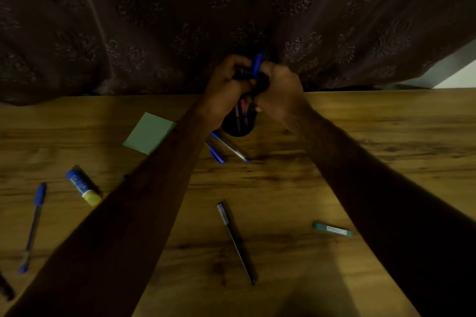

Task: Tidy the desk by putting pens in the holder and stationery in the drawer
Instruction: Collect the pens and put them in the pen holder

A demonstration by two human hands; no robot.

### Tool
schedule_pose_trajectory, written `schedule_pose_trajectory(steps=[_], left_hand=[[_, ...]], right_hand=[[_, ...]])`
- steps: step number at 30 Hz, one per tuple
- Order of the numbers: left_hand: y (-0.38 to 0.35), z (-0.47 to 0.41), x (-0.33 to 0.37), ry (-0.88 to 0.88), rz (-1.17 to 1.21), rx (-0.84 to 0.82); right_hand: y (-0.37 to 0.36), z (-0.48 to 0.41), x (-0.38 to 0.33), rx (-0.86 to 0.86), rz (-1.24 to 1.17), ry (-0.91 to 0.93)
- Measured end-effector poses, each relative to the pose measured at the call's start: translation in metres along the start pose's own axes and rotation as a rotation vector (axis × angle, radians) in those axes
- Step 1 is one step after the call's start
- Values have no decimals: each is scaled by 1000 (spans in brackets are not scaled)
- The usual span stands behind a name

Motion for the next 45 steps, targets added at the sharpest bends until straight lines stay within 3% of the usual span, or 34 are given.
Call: schedule_pose_trajectory(steps=[6, 9, 12, 16, 21, 24, 28, 34, 45], left_hand=[[9, 2, 3, -19, -118, 24], [13, 6, 14, -124, -176, 25], [29, 13, 27, -235, -181, 92], [61, 34, 35, -339, -245, 219], [100, 80, -13, -51, -438, 393], [97, 110, -35, 148, -710, 268], [77, 135, -55, 291, -801, 127], [49, 133, -54, 133, -1023, -143], [47, 126, -66, 71, -1430, -436]], right_hand=[[2, 2, 3, 14, -39, 25], [11, 7, 6, 124, -53, 51], [21, 13, 24, 228, -126, -14], [15, 27, 55, 203, -23, -114], [-27, 40, 93, -34, 80, -250], [-50, 52, 96, -117, 178, -218], [-66, 59, 97, -63, 246, -236], [-71, 64, 91, 23, 390, -165], [-58, 81, 99, -28, 231, -232]])
Point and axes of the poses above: each hand's wrist, its own z-axis away from the middle knuckle, its own y-axis out of the back of the hand, x = y × z, the point moved 7 cm from there along -z, towards the middle knuckle, and after that the axes turned 14 degrees about -y, right-handed, at the moved point
